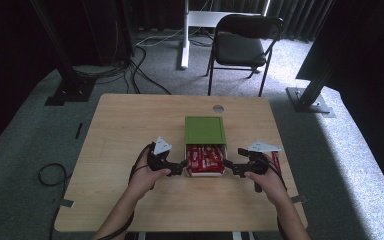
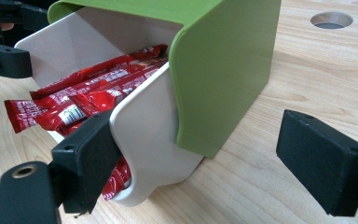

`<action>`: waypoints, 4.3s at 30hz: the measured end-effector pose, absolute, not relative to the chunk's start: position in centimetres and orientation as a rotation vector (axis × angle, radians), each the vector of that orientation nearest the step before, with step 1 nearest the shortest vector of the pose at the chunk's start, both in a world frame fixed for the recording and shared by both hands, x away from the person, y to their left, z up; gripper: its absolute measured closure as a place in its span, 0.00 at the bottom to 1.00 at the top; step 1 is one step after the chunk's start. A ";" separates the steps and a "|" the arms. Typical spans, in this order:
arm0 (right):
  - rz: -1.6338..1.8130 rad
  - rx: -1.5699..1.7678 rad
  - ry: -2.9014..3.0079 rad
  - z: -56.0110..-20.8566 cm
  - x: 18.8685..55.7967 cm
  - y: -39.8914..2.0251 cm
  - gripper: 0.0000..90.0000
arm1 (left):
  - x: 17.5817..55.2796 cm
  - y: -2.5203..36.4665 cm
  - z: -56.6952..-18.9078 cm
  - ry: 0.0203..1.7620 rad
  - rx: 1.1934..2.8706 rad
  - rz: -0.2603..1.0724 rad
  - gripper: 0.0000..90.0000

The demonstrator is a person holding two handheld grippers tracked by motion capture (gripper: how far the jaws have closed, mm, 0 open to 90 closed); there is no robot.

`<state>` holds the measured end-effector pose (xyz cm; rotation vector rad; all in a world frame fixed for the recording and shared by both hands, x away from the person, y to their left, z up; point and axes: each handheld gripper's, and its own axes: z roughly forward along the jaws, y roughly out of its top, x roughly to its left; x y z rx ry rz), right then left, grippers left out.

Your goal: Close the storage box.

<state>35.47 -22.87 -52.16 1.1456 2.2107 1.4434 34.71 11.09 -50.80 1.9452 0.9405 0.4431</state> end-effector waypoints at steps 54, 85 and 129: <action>1.414 1.196 2.146 -52.2 38.7 -22.3 0.14 | 38.3 10.7 -50.8 0.977 1.953 0.499 0.05; 1.457 1.189 2.099 -51.5 36.4 -22.8 0.15 | 36.1 11.9 -49.7 0.976 1.925 0.468 0.05; 1.373 1.118 2.201 -55.3 30.7 -25.0 0.15 | 33.4 19.5 -53.2 1.249 1.871 0.571 0.05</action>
